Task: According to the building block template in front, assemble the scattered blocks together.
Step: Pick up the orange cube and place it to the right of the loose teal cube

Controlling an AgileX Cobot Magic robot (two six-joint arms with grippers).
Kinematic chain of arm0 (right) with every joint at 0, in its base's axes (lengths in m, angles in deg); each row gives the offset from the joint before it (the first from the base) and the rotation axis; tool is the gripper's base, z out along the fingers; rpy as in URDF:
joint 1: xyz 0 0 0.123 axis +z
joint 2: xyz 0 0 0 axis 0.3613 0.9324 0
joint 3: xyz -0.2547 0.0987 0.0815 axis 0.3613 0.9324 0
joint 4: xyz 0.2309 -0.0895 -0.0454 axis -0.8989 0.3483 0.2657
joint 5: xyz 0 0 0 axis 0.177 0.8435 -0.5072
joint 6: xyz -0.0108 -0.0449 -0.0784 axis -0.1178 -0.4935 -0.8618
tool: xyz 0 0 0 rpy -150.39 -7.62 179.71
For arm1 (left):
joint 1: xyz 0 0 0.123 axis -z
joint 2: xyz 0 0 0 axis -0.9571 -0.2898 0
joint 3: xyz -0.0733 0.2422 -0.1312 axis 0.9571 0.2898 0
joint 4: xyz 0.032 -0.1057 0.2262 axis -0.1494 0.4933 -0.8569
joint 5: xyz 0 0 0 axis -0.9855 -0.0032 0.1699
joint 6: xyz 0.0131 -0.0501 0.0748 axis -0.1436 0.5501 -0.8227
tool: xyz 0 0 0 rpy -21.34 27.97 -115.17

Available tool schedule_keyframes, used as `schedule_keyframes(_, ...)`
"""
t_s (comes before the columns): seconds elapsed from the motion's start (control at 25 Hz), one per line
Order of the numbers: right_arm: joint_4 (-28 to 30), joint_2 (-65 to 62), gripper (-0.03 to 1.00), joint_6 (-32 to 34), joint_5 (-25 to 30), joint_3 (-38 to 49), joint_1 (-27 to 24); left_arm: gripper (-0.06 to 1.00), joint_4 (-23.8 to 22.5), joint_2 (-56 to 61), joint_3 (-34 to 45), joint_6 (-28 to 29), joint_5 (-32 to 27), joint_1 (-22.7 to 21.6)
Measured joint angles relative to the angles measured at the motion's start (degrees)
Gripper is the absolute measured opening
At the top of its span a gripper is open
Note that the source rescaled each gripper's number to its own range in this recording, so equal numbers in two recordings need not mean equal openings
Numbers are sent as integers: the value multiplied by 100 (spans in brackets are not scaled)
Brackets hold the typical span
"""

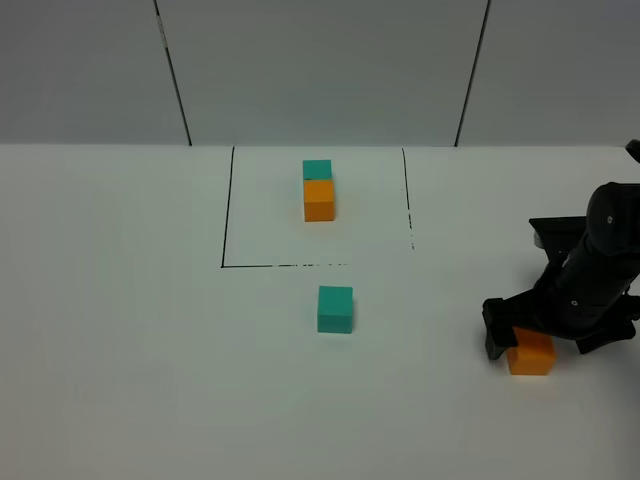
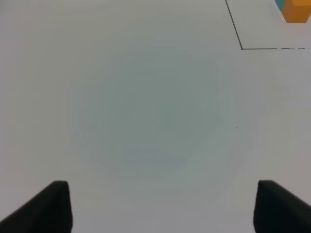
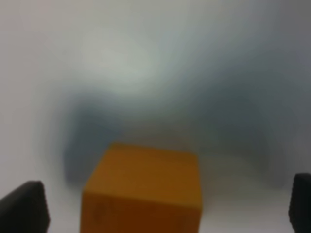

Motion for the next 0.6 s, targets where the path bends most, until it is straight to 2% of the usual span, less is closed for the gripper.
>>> schedule_keyframes(0.6, -21, 36, 100, 134, -408, 235, 0, 70, 0, 0, 0, -5, 0, 0)
